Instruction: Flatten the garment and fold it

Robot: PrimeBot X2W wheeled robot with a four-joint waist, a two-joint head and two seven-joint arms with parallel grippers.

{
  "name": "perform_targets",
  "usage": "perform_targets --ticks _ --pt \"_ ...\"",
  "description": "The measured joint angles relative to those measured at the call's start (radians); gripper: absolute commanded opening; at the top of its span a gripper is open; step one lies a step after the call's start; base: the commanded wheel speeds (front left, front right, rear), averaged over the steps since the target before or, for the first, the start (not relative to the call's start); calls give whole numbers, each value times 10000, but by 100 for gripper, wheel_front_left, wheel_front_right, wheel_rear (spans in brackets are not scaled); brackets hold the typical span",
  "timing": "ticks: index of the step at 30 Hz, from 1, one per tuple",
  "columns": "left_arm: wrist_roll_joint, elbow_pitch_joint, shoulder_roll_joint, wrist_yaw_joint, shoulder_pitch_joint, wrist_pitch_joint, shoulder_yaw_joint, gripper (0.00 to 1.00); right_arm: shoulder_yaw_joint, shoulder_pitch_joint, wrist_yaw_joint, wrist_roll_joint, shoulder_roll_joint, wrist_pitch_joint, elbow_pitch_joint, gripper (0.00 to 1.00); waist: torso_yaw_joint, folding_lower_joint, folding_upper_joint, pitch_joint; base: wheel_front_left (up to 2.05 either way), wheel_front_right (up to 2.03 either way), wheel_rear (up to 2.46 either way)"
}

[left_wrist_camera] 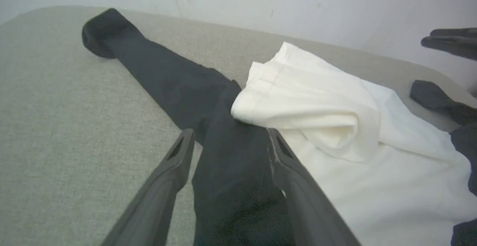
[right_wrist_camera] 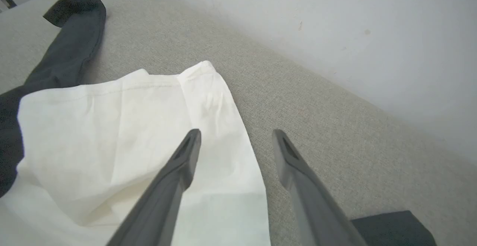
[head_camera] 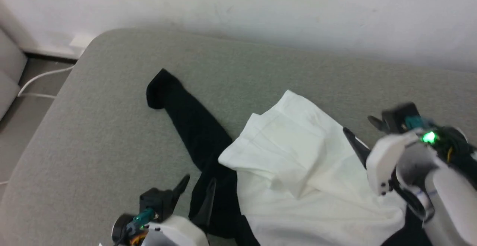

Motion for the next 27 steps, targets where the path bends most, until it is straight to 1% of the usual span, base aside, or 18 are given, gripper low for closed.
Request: perform_targets --ticks 3,6,8,11,14,17,20,21,22,24,27 --pt "391 -33 -138 -65 -445 -966 -109 100 863 -1249 -2 267 -418 614 846 100 323 1 0 221 0 0 0" --pt "671 29 -295 -138 -724 -1820 -226 100 1586 -2336 -4 846 -585 1210 1904 100 687 1 0 459 0 0 0" --pt "780 148 -430 -155 -875 -2186 -337 100 2161 -2977 -2 1101 -767 1534 2623 100 958 2 0 620 0 0 0" --pt "903 322 -623 -194 -1044 -2481 -479 100 2855 -3726 -2 1411 -1106 1837 3672 100 1392 2 0 856 0 0 0" --pt "905 441 -809 -236 -1072 -2623 -581 100 3363 -4316 -2 1409 -1398 1843 4707 100 1831 2 0 1088 0 0 0" --pt "920 539 -932 -249 -1106 -2715 -692 100 3638 -4686 -2 1509 -1444 1726 5567 100 2234 2 0 1321 0 0 0" --pt "920 650 -1018 -295 -1109 -2800 -761 100 3879 -5028 -13 1799 -1446 1565 6092 100 2569 0 0 1558 0 0 0" --pt "920 688 -1043 -316 -1111 -2801 -756 100 4008 -5135 -15 1904 -1475 1567 6205 11 2658 0 0 1643 0 0 0" --pt "920 723 -1062 -320 -1116 -2803 -756 100 4163 -5237 -15 1990 -1524 1563 6264 0 2731 0 0 1728 0 0 0" --pt "920 798 -1085 -322 -1174 -2815 -746 100 4498 -5427 -2 2079 -1697 1425 6288 0 2860 0 0 1874 0 0 0" --pt "920 871 -1127 -322 -1266 -2849 -692 100 4489 -5701 12 2125 -1733 786 6613 0 2959 1 0 2032 0 0 0"
